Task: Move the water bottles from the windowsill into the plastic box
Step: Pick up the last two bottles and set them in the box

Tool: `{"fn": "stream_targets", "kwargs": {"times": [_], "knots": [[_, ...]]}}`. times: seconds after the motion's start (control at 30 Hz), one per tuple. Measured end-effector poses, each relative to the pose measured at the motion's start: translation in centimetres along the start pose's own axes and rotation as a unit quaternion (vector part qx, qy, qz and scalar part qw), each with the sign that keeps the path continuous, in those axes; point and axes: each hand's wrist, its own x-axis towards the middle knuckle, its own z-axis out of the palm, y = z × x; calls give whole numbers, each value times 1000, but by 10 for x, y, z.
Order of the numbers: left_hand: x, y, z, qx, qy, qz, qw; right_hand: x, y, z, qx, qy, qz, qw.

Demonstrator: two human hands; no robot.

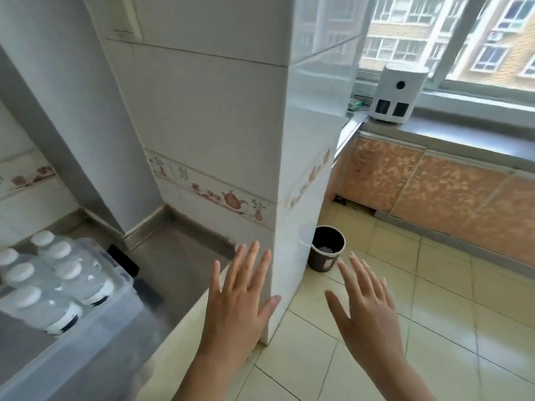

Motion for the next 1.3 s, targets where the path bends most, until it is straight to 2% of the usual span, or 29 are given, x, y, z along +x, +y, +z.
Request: {"fn": "stream_targets", "kwargs": {"times": [0.2,0.53,0.9,1.3], "knots": [[25,131,29,-29,-6,105,994,-49,124,-44,-55,-2,108,993],[93,292,63,-55,-43,254,965,-81,259,-77,-82,-15,282,956],[260,437,123,-96,-32,359,928,-3,411,-97,-126,2,389,913],[389,639,170,-132,-19,493,860,56,579,-139,-163,53,478,861]]}}
